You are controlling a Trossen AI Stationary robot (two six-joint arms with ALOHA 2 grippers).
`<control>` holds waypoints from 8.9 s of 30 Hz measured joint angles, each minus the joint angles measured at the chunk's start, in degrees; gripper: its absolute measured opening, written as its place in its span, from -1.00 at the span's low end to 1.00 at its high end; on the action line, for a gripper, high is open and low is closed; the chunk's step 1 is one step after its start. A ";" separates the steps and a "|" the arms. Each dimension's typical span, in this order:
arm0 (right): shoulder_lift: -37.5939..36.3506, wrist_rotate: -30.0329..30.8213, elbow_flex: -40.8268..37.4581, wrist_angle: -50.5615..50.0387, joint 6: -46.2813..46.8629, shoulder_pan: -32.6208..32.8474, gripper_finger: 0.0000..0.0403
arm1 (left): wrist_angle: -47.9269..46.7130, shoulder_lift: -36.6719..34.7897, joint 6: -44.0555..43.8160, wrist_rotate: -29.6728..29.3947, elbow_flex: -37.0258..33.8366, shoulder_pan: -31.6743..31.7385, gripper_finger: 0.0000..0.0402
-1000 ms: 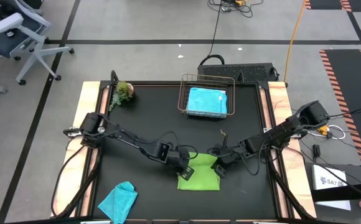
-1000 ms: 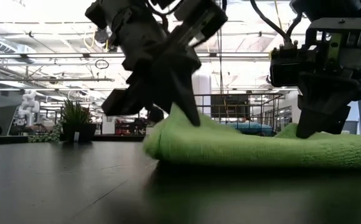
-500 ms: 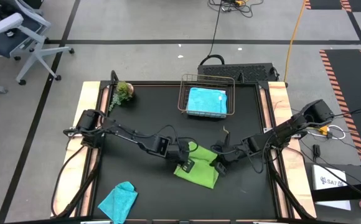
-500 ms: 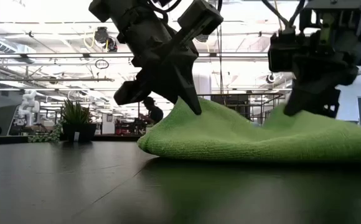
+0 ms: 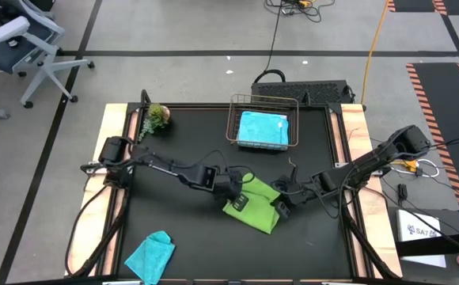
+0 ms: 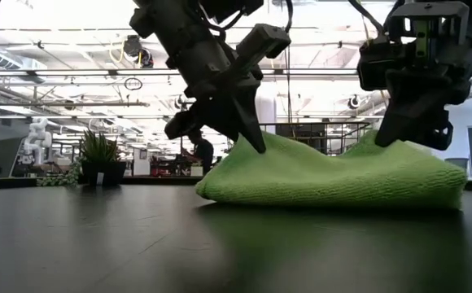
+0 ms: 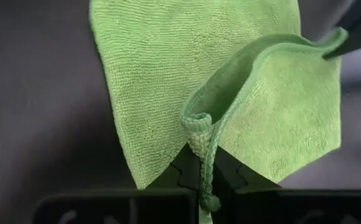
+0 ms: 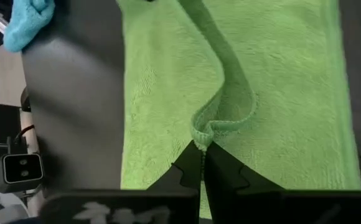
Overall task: Fold microfiber towels
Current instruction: Fold the green towel, then put the green towel into the wire basket
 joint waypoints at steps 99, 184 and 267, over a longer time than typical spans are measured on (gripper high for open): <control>4.07 13.10 18.88 -50.47 8.39 4.50 -1.00 | 12.52 0.11 22.68 -4.09 0.07 5.19 -0.92; -4.09 16.16 3.41 -34.75 -33.02 -28.63 -0.87 | 20.92 3.34 17.64 -3.99 0.00 -0.65 -0.87; -25.29 23.42 13.18 -26.93 -21.10 -4.35 -1.00 | 11.46 20.70 14.59 -12.70 15.32 0.84 -0.98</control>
